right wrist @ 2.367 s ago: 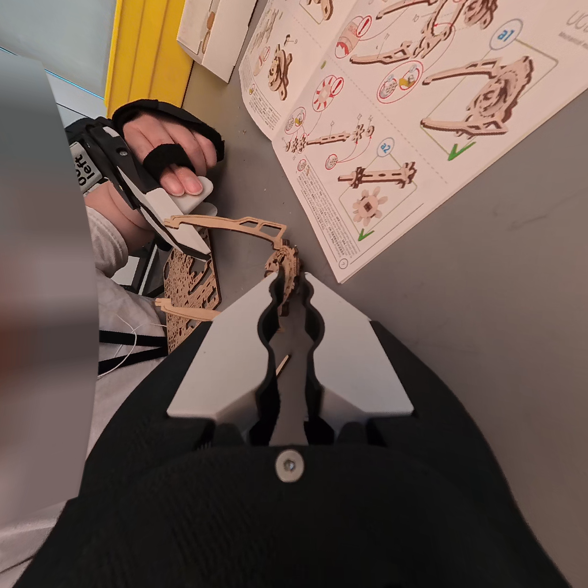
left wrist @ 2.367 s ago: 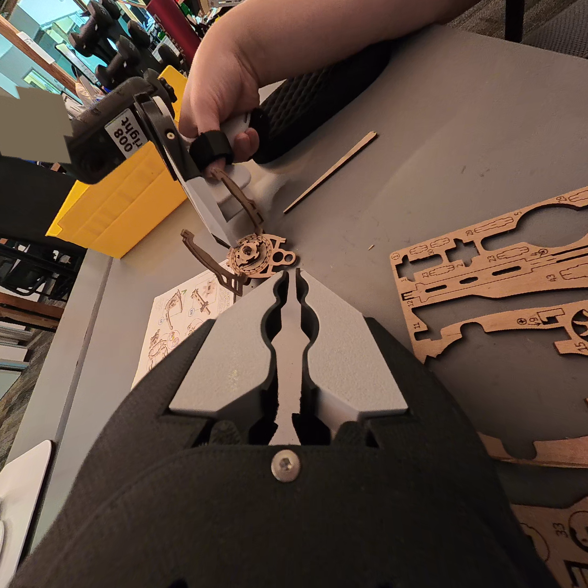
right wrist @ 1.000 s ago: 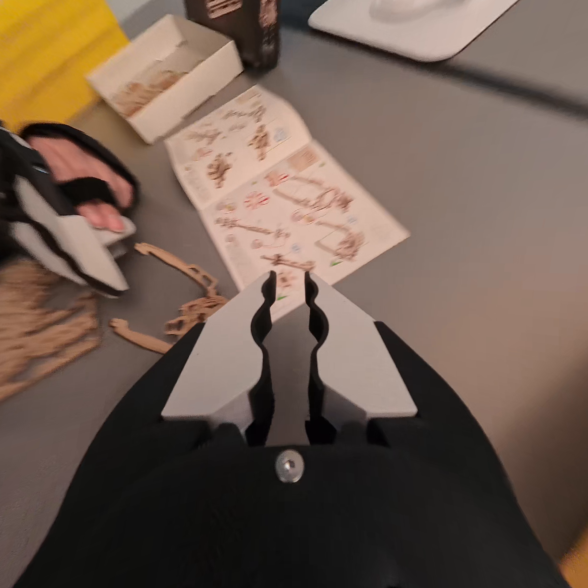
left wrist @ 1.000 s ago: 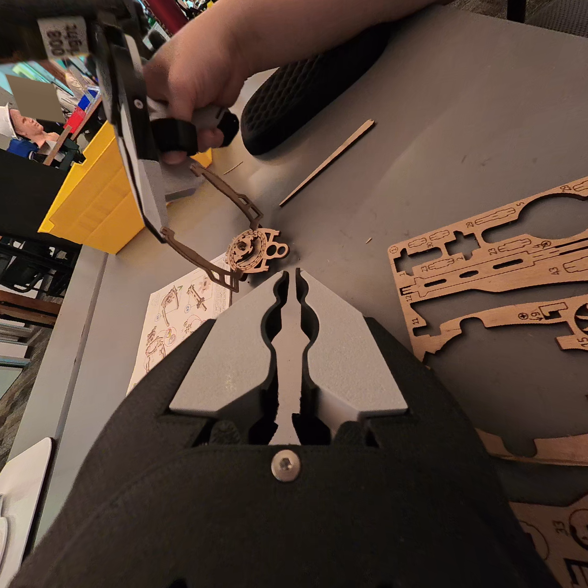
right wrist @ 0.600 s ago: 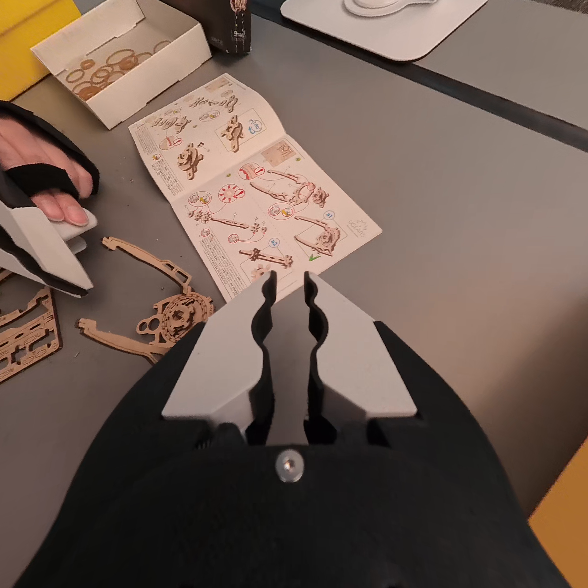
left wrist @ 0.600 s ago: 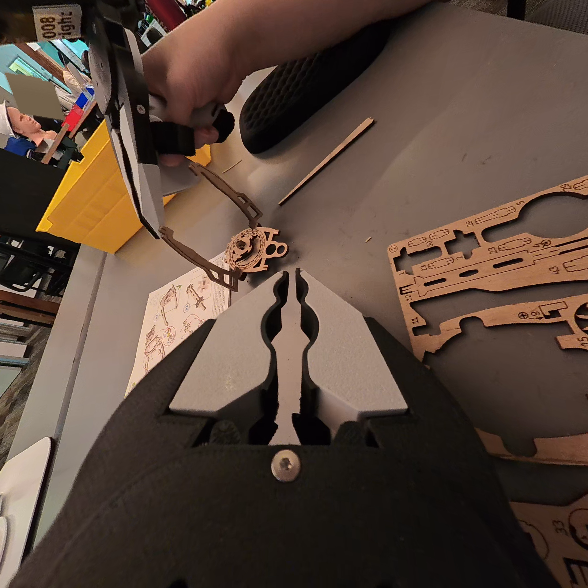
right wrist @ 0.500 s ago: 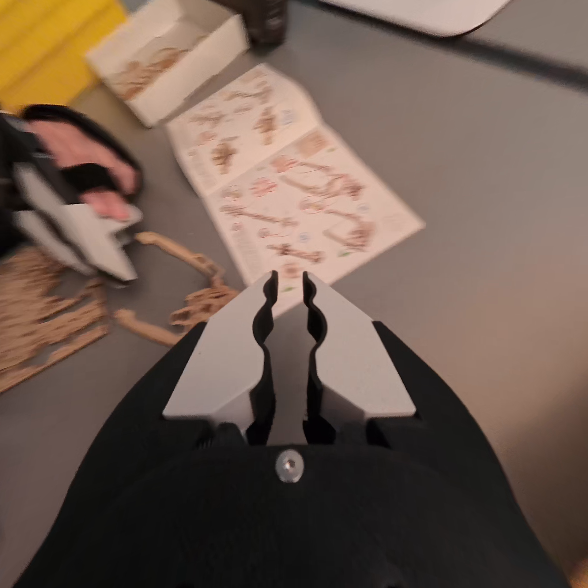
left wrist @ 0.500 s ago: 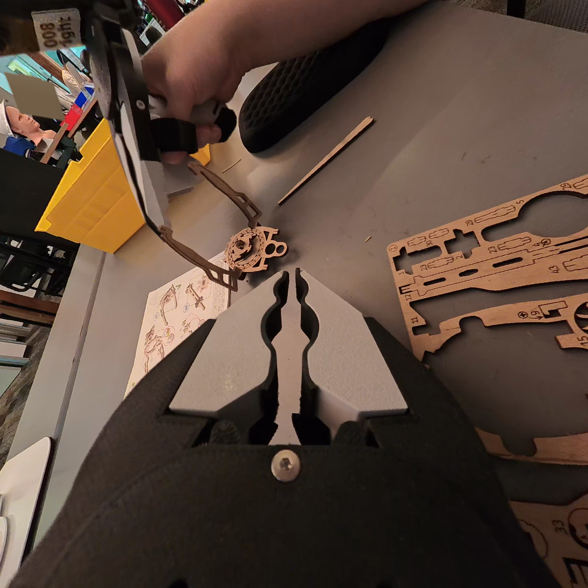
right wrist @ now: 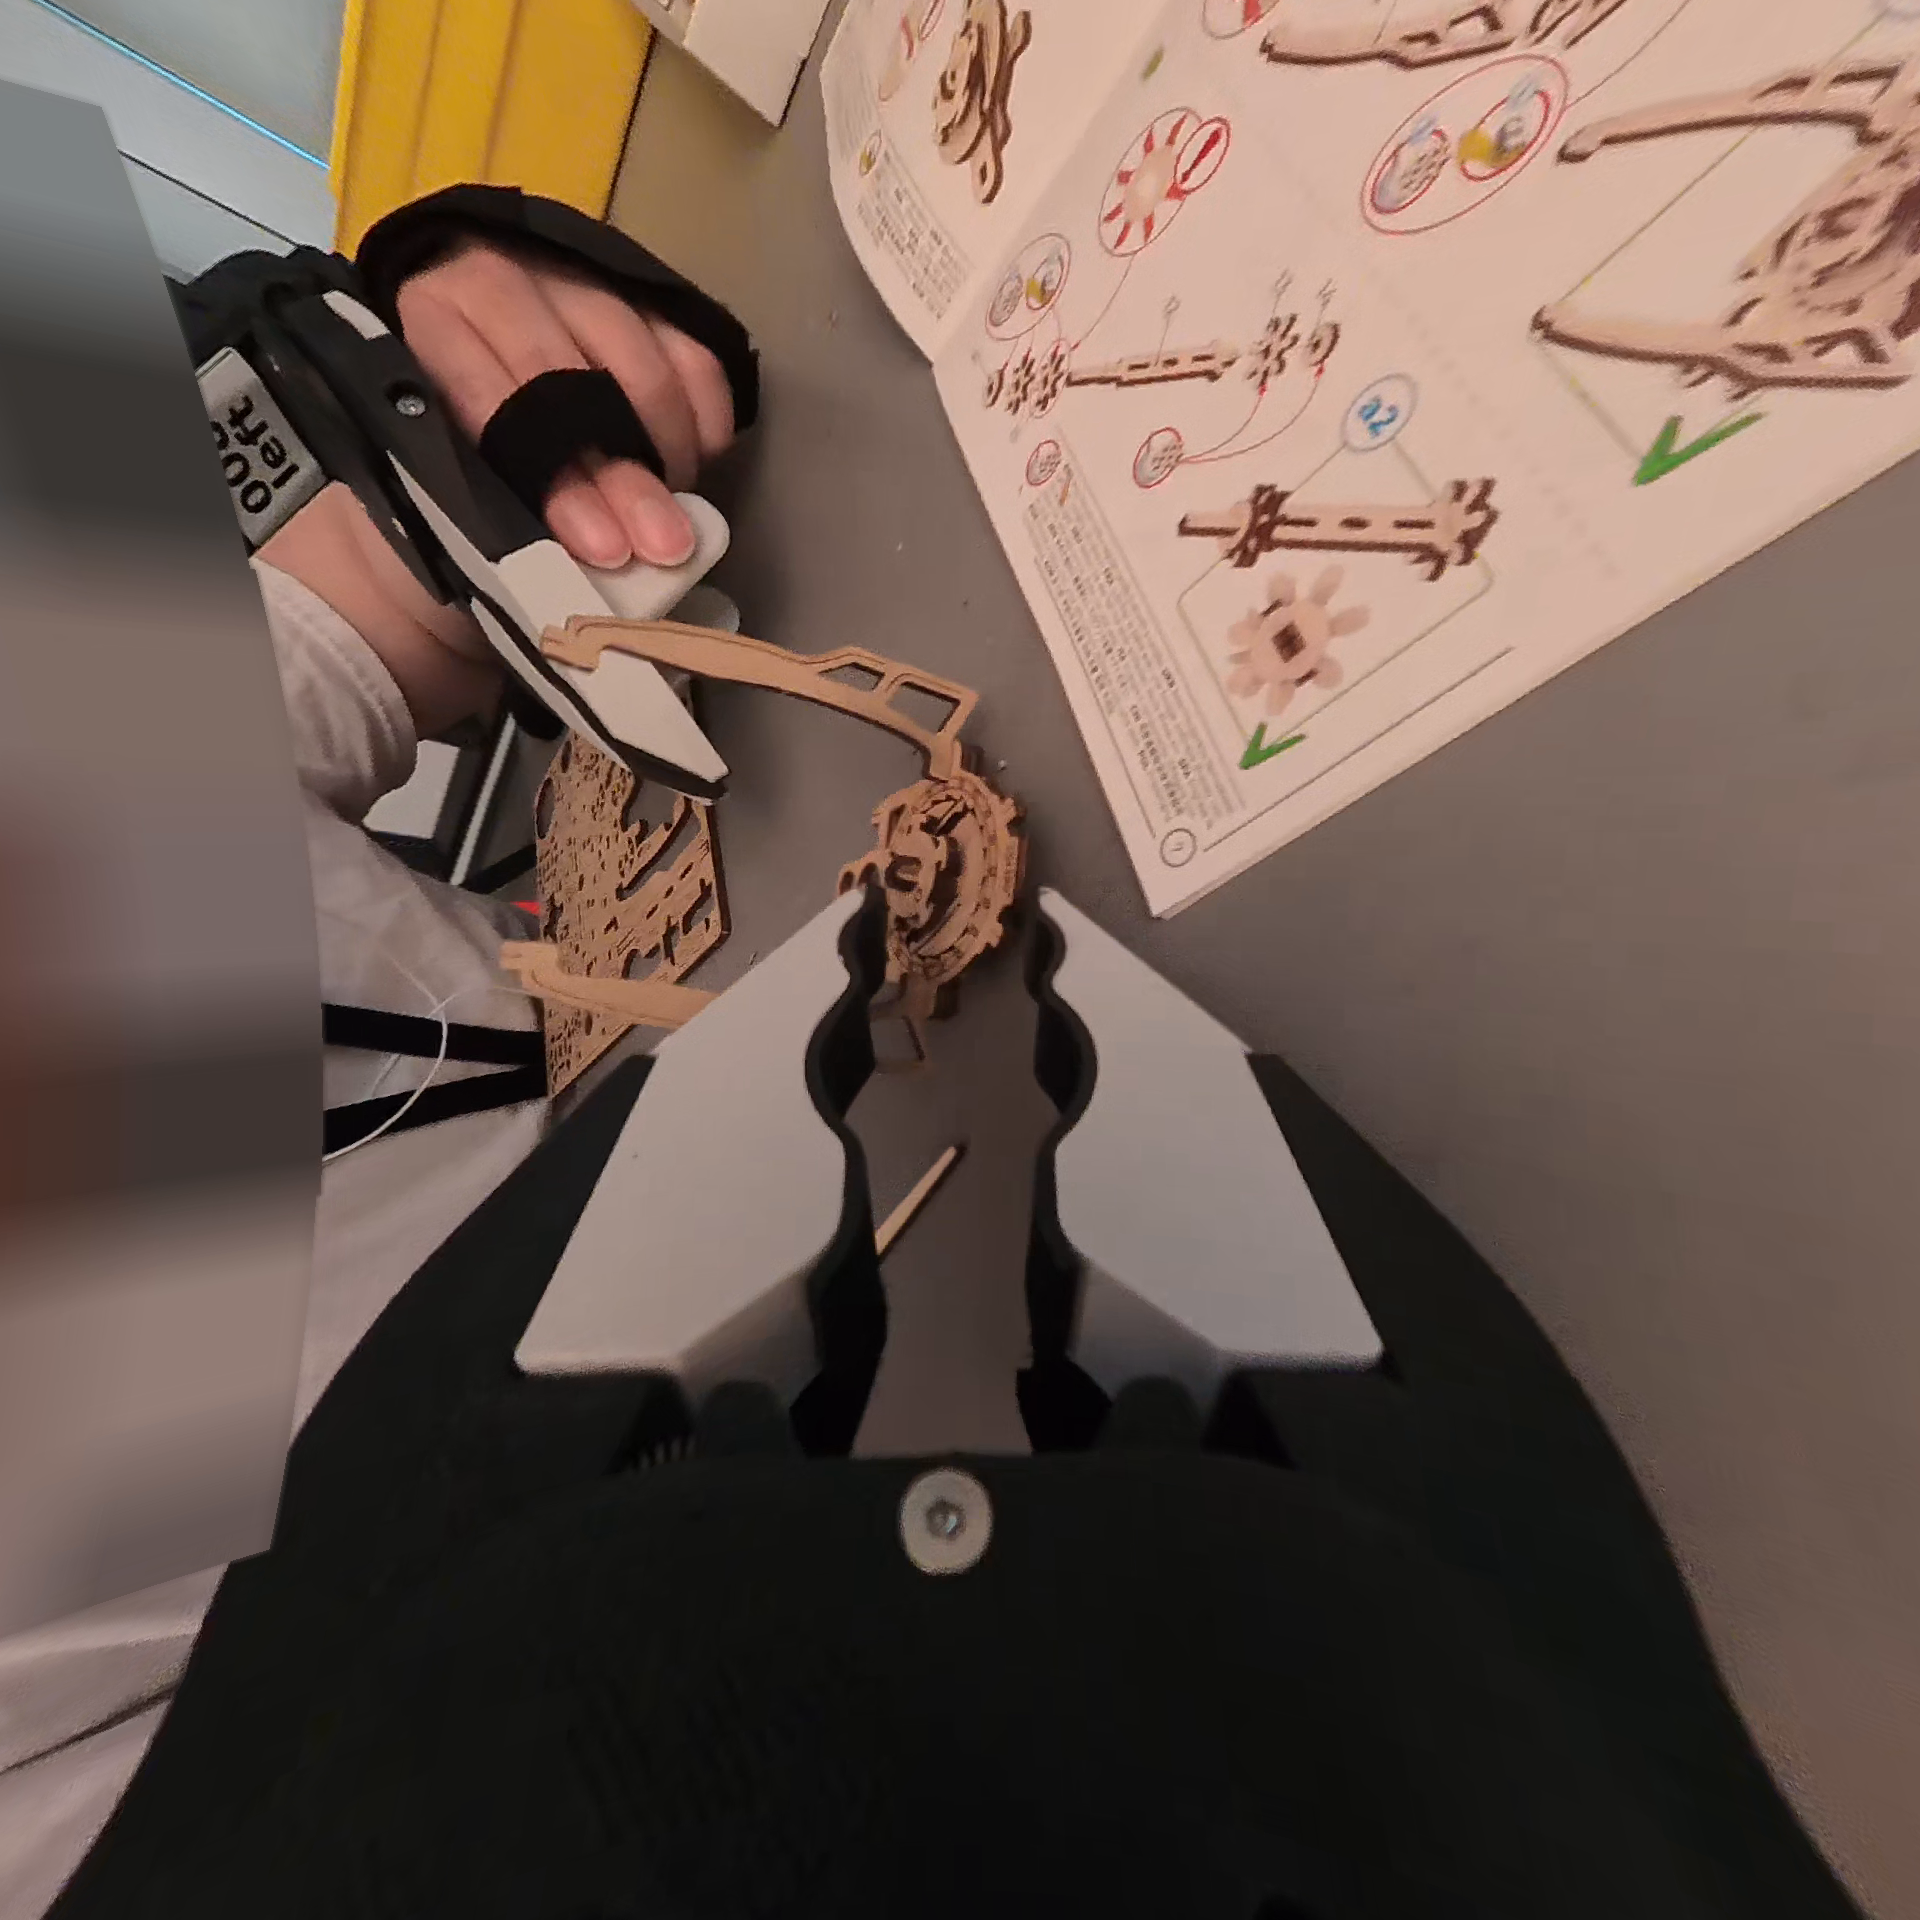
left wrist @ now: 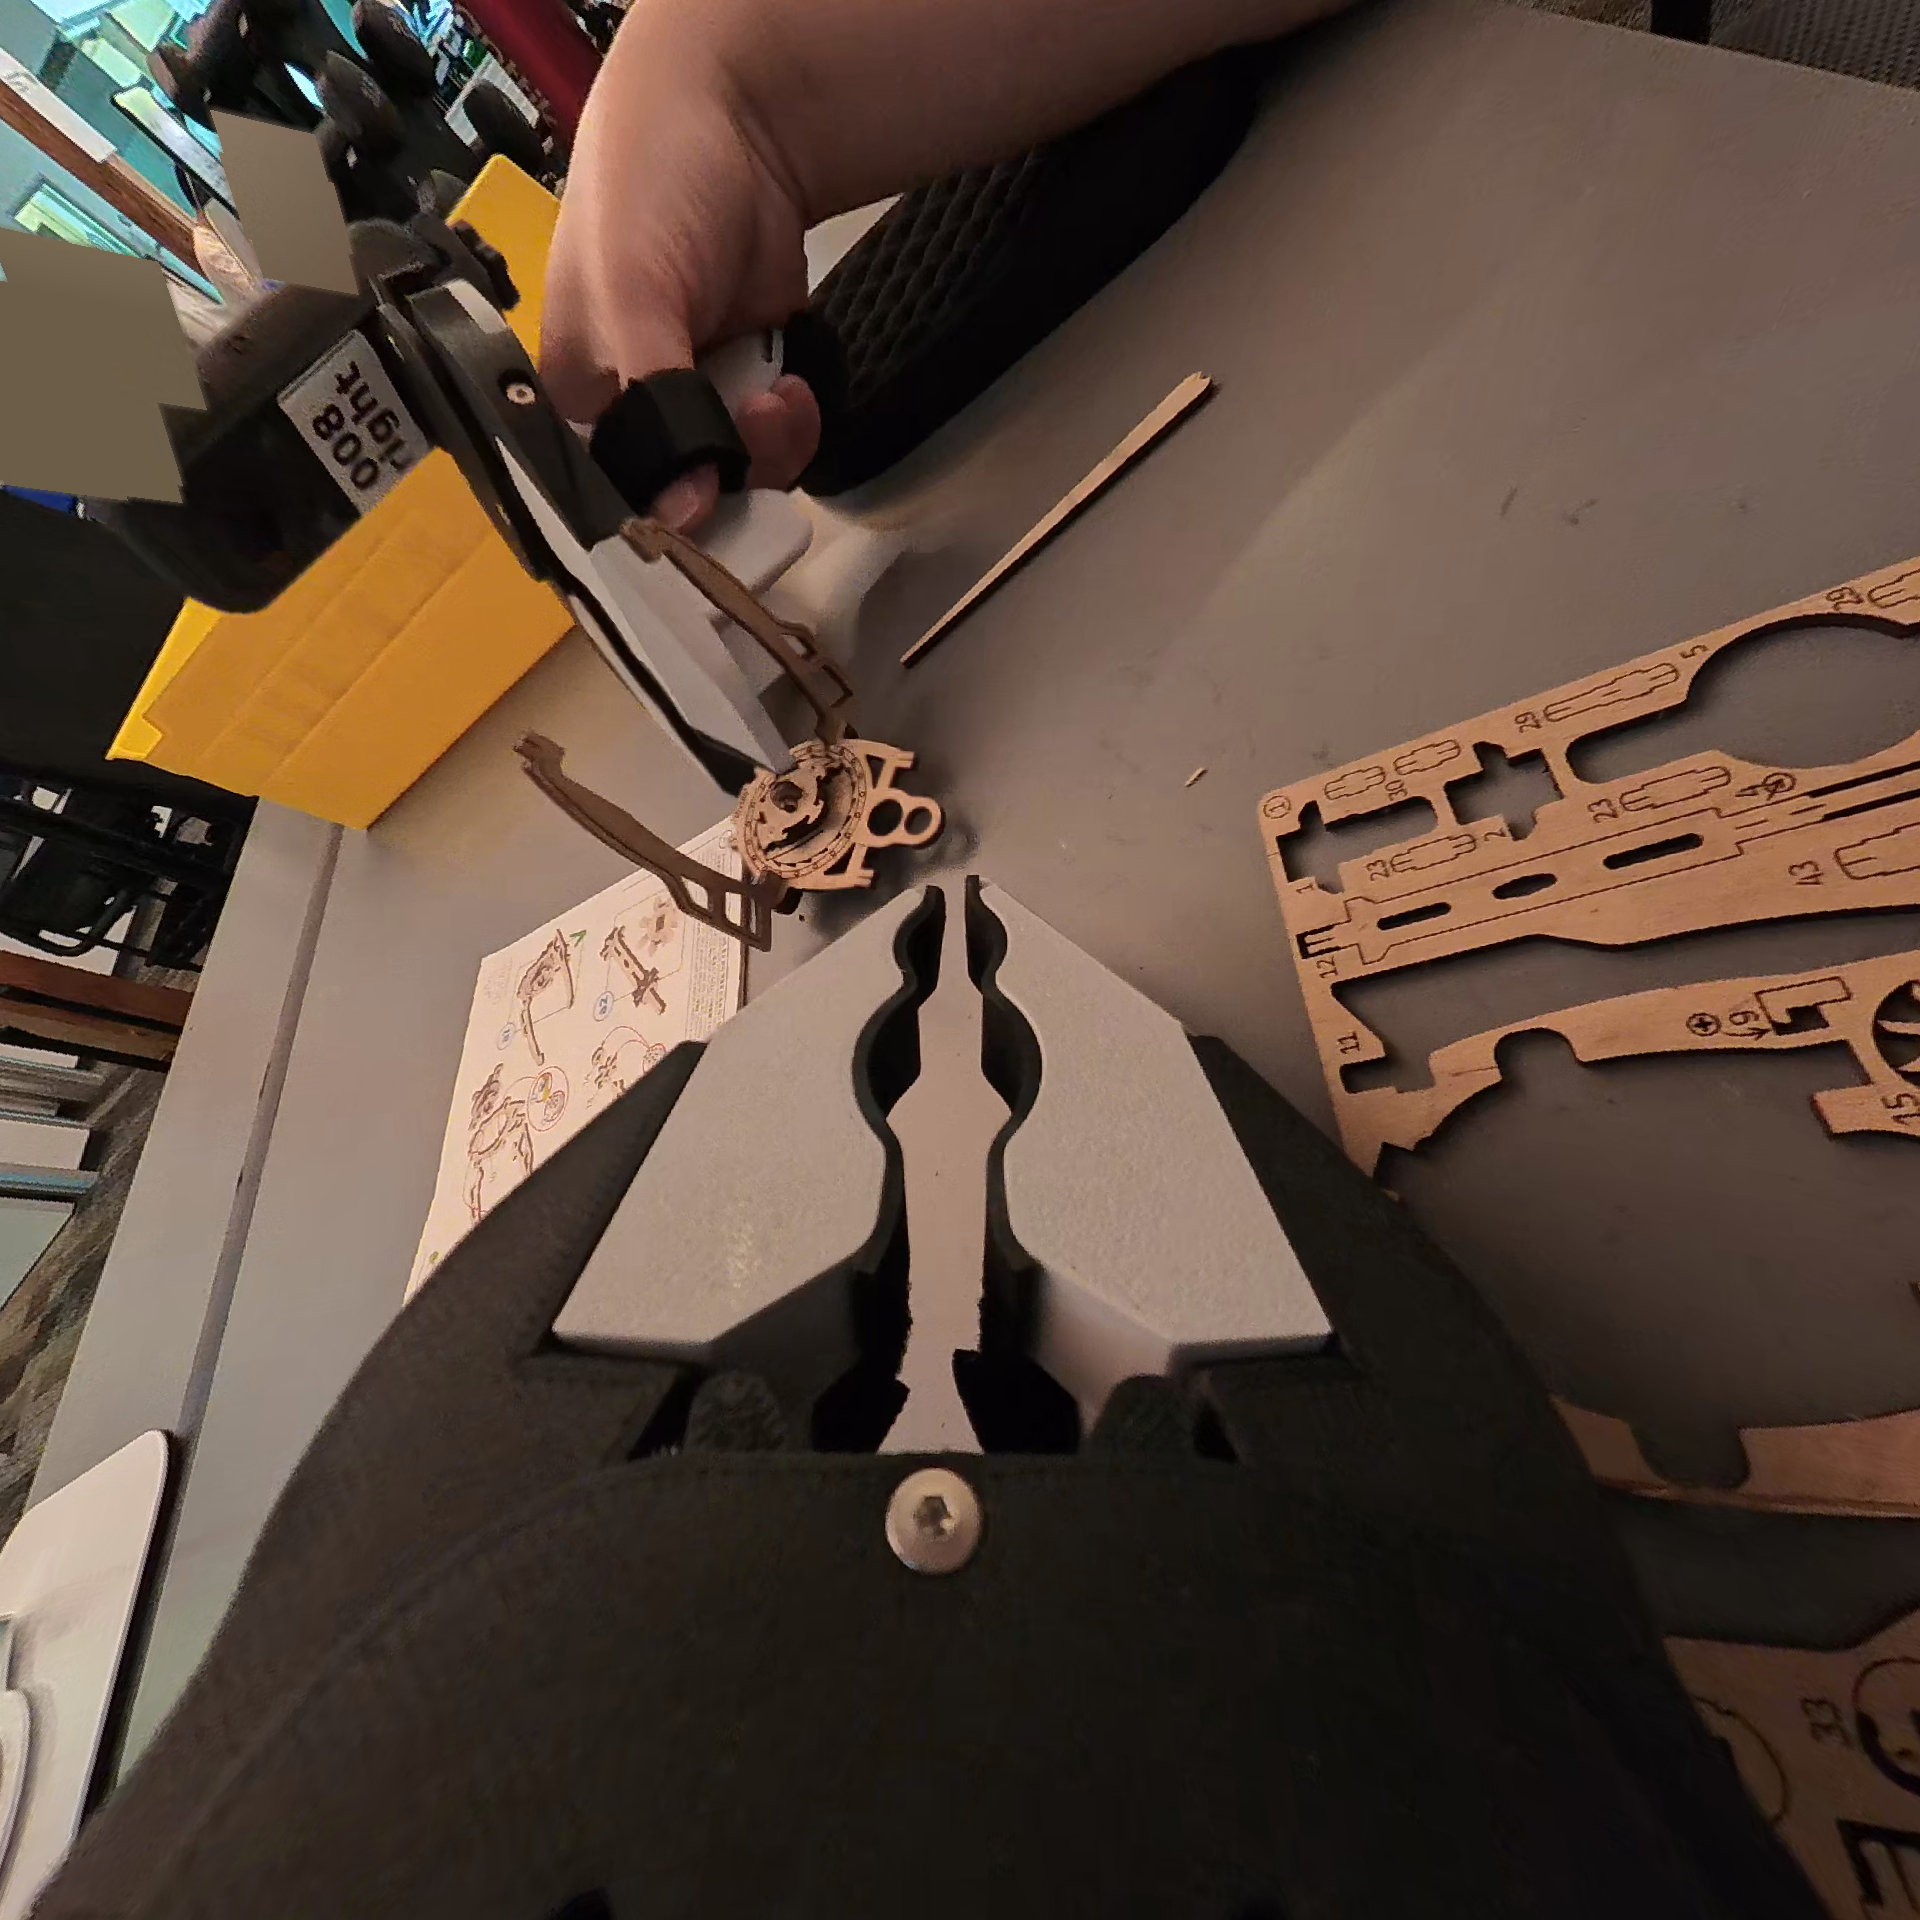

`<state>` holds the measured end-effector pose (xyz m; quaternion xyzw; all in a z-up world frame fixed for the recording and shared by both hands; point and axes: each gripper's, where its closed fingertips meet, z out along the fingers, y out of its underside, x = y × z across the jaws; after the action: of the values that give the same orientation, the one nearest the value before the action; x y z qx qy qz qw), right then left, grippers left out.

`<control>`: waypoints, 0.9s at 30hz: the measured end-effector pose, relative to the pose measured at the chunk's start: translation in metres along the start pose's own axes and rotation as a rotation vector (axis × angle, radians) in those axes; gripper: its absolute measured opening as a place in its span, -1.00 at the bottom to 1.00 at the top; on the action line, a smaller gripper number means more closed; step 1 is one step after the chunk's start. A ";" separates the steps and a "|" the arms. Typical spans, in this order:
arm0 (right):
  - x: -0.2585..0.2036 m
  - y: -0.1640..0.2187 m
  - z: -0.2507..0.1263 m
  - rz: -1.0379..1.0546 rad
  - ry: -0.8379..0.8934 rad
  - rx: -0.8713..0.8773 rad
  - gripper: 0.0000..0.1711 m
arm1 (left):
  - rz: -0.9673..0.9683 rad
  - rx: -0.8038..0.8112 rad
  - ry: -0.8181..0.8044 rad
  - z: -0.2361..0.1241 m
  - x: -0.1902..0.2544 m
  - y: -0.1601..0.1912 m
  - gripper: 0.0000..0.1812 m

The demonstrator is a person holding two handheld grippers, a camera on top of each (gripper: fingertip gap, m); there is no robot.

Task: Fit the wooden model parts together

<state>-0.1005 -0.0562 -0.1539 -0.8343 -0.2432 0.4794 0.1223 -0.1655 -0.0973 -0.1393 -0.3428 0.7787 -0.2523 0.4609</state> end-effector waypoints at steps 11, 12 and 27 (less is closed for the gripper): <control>-0.016 -0.011 -0.012 0.004 -0.089 0.071 -0.89 | 0.004 -0.004 -0.001 0.000 0.000 0.001 -0.98; -0.015 -0.015 -0.017 -0.002 -0.069 0.100 -0.89 | 0.004 -0.004 -0.001 0.000 0.000 0.000 -0.98; 0.048 -0.057 -0.122 -0.053 0.577 0.492 -0.89 | 0.012 -0.009 0.001 0.001 0.001 0.001 -0.99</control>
<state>0.0085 0.0211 -0.1019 -0.8741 -0.0981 0.2656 0.3947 -0.1653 -0.0980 -0.1409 -0.3401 0.7821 -0.2461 0.4605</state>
